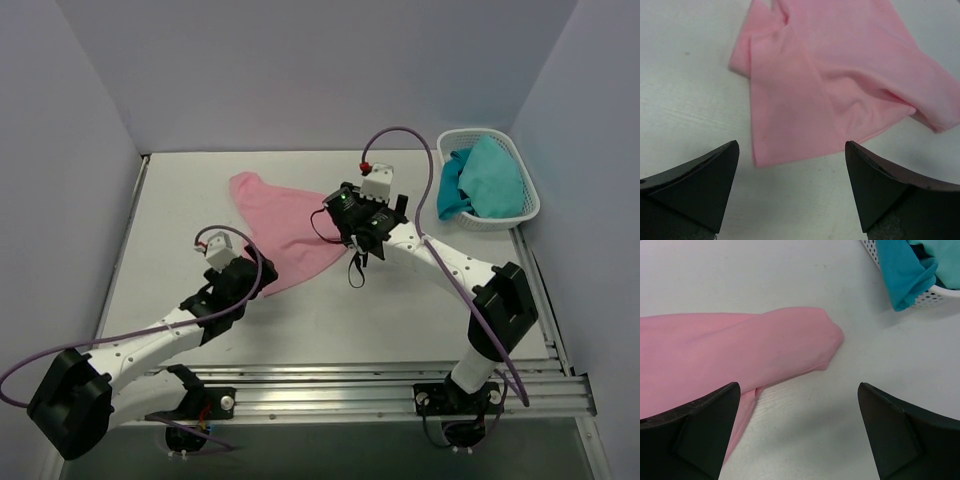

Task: Fold and stack the t-shirts
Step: Flatten out the tshirt

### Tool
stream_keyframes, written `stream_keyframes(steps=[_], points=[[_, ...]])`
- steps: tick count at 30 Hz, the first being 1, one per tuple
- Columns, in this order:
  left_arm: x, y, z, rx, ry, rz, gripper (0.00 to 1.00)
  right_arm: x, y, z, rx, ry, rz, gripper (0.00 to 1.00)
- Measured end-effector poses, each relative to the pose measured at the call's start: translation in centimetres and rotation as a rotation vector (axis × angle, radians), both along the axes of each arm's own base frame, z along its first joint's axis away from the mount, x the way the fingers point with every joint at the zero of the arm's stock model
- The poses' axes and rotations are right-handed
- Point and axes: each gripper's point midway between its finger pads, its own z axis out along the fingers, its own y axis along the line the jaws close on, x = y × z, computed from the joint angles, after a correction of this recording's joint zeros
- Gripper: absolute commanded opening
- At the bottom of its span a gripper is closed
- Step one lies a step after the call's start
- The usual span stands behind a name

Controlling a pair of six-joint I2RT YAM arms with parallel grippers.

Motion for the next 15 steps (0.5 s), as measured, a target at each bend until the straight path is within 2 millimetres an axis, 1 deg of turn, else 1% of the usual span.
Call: stream_keyframes(steps=[1,3,6,8,10,13,14,15], points=[[-0.7,0.6,-1.1,-0.006,0.036,0.03,0.94,-0.3,-0.2,0.1,0.001,-0.002,-0.001,1.0],[-1.6,1.4,-2.6,-0.011,0.086,0.074,0.94,-1.0,-0.6,0.1,0.0,-0.001,-0.001,1.0],[-2.2,2.1,-4.0,-0.027,0.122,0.125,0.94,-2.2,-1.3,0.2,0.003,0.0,0.005,1.0],[-2.4,2.1,-4.9,-0.037,0.138,0.142,0.95,-2.9,-1.7,0.6,0.013,-0.009,0.01,1.0],[-2.6,2.2,-6.2,-0.03,0.157,0.148,0.95,-3.6,-2.0,1.5,0.031,-0.026,0.016,1.0],[-2.6,2.0,-8.1,-0.006,0.199,0.153,0.95,-4.1,-2.4,3.3,0.066,-0.066,0.019,1.0],[-2.4,1.9,-8.5,-0.001,0.199,0.158,0.95,-4.2,-2.5,3.8,0.075,-0.078,0.019,1.0],[-2.0,1.4,-8.3,-0.016,0.192,0.154,0.95,-4.3,-2.6,4.2,0.082,-0.087,0.018,1.0]])
